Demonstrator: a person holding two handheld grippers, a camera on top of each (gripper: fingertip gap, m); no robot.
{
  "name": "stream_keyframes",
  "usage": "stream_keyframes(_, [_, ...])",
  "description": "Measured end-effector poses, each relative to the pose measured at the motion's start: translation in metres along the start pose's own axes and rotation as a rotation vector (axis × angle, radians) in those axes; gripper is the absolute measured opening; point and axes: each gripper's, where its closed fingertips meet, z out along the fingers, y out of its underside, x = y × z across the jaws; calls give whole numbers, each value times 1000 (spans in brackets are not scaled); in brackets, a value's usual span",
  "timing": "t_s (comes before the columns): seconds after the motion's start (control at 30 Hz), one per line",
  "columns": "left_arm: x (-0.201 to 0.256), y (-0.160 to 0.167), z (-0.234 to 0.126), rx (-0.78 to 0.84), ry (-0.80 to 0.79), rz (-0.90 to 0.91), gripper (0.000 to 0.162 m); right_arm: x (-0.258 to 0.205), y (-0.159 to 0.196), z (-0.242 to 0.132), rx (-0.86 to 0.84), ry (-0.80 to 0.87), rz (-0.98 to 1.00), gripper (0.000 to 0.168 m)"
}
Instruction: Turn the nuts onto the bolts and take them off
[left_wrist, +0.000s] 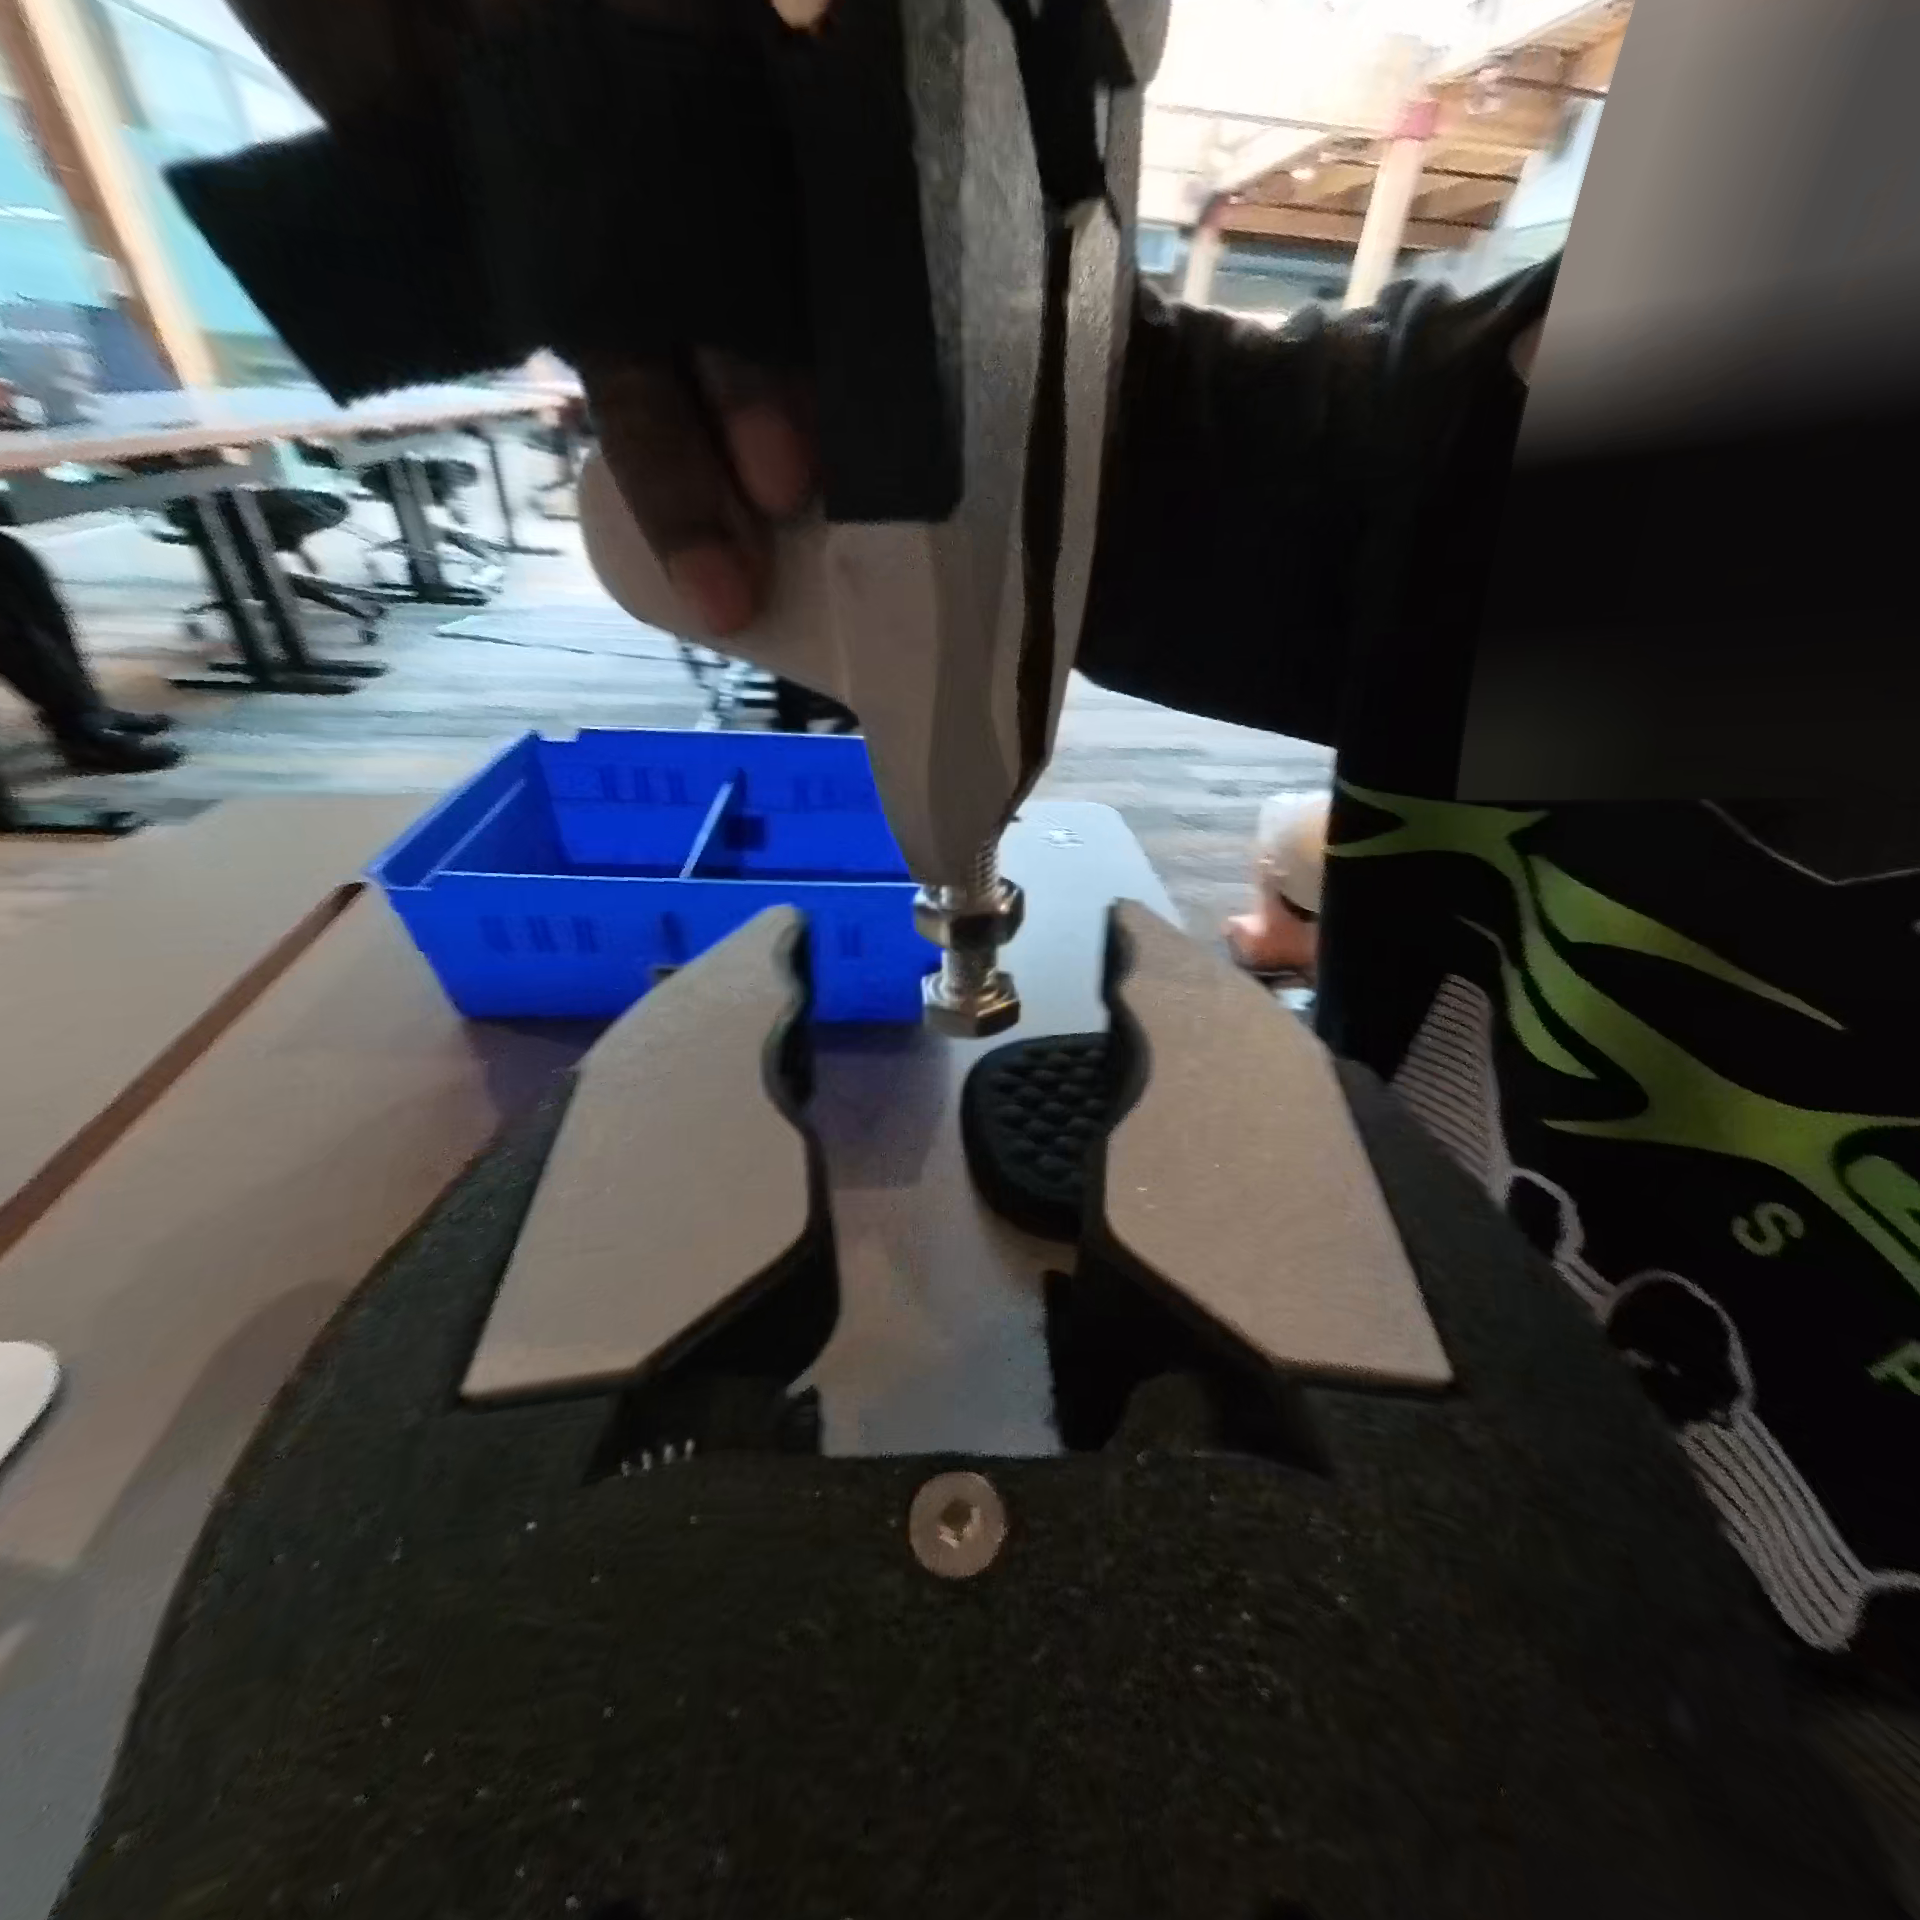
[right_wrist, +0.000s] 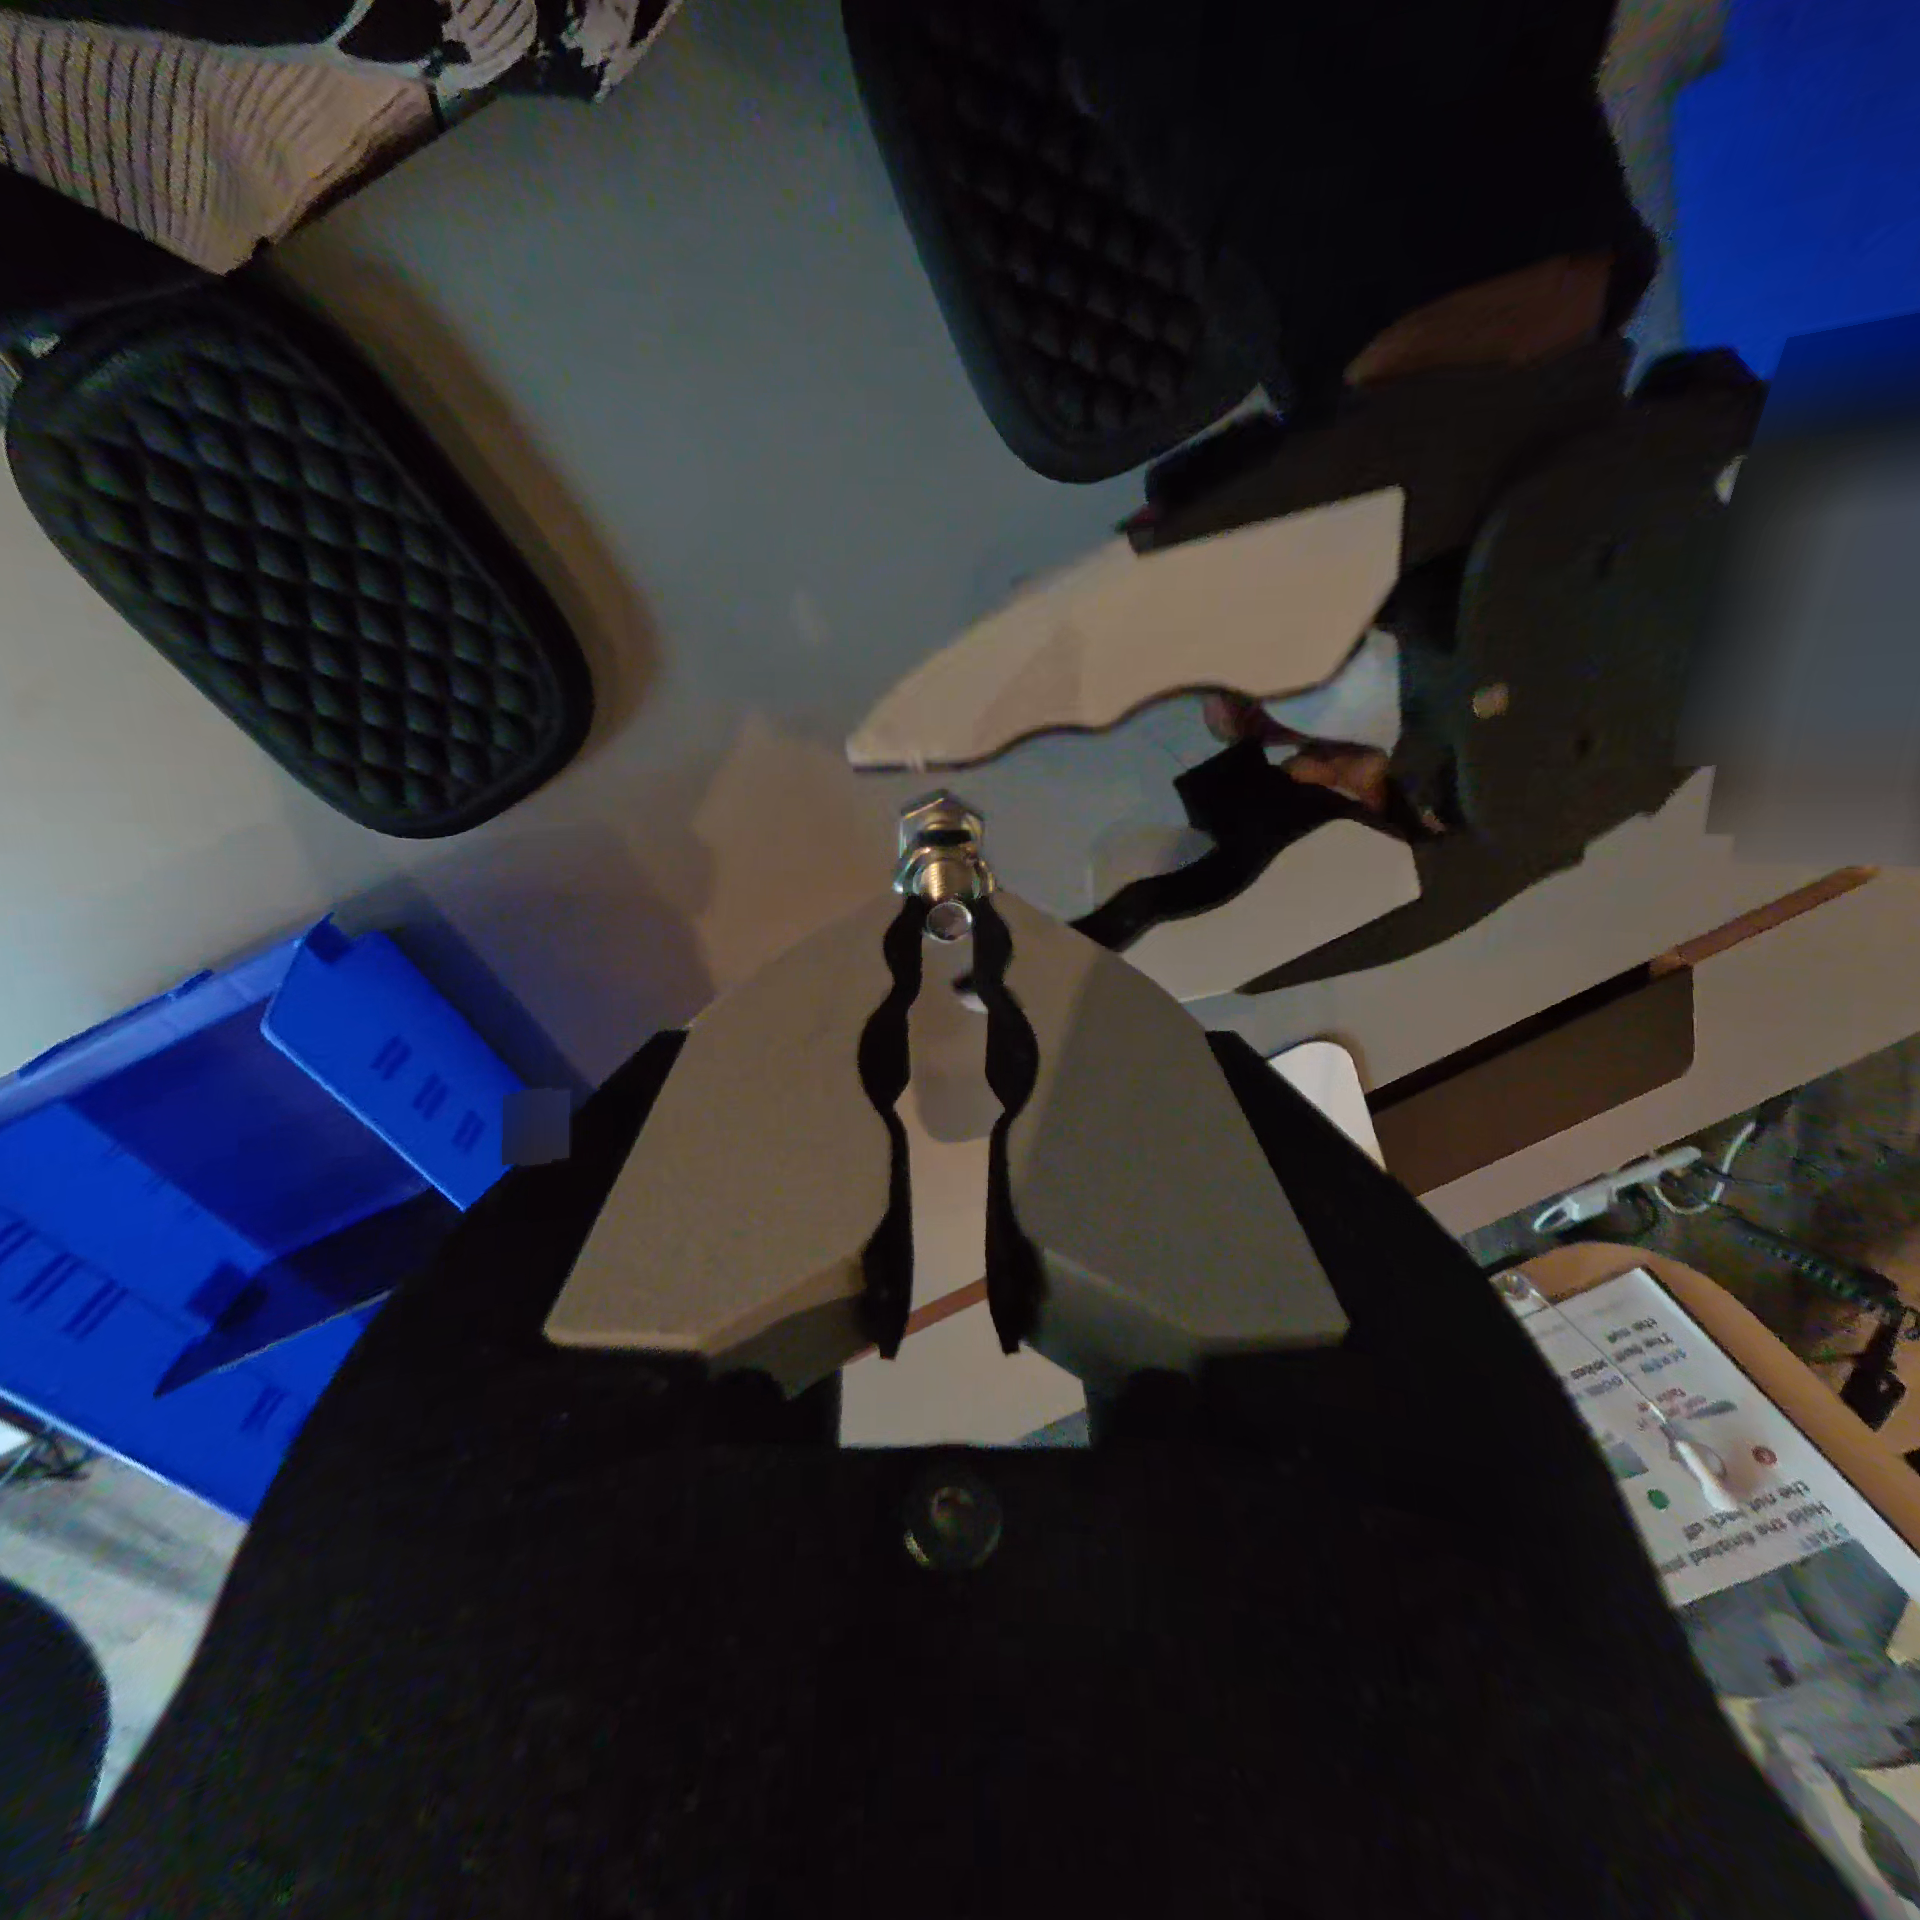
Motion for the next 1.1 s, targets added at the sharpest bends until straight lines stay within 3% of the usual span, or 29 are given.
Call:
stream_keyframes(0.03, [-2, 2, -1, 4, -49, 15, 65, 1, 0, -1, 8, 7, 13, 9])
stream_keyframes(0.13, [-10, 13, -2, 6, -214, 87, 89, 2, 1, -1, 17, 20, 45, 9])
stream_keyframes(0.27, [-11, 30, 6, -13, -303, 98, 86, 2, -3, 7, 26, 19, 71, 9])
stream_keyframes(0.47, [-6, 51, 24, -72, -256, 87, 71, 0, -11, 20, 40, 4, 88, 8])
stream_keyframes(0.57, [-1, 51, 29, -65, -221, 86, 57, -2, -12, 24, 36, -2, 87, 8])
stream_keyframes(0.73, [1, 51, 32, -62, -192, 61, 48, -1, -13, 28, 32, -4, 77, 8])
stream_keyframes(1.0, [7, 51, 33, -41, -144, 49, 12, 1, -14, 31, 33, -16, 61, 9])
stream_keyframes(1.1, [9, 52, 33, -41, -128, 54, 11, 0, -16, 32, 42, -25, 57, 9])
